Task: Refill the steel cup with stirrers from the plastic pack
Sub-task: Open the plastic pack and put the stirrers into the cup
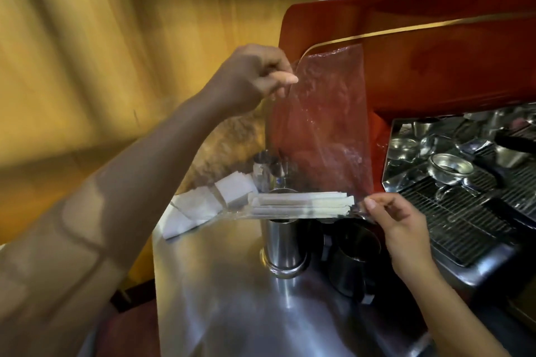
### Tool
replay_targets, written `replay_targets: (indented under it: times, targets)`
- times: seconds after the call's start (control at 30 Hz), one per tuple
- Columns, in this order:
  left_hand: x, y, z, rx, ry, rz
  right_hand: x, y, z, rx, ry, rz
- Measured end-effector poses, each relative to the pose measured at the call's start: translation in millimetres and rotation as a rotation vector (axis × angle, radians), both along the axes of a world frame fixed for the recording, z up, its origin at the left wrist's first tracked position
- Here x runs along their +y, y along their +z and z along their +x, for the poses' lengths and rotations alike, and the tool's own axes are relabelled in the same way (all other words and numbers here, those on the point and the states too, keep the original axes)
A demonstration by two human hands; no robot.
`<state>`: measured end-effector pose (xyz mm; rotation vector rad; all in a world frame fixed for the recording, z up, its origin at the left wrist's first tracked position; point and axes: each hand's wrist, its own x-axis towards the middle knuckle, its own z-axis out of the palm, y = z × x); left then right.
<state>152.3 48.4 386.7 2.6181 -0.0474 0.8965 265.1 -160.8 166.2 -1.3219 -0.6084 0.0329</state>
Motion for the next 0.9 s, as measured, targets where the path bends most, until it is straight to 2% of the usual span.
replay_targets:
  times: [0.13, 0.4, 0.9]
  targets:
    - [-7.4, 5.4, 18.9, -0.045, -0.06, -0.156, -15.2, 13.9, 3.6, -0.007, -0.066, 0.047]
    - [-26.7, 9.7, 47.9, -0.098, -0.171, -0.263, -52.7, 37.5, 9.3, -0.12, -0.186, 0.04]
    - [-63.9, 25.5, 68.5, -0.153, -0.303, -0.285, -104.1, 69.7, 4.2, -0.174, -0.291, 0.049]
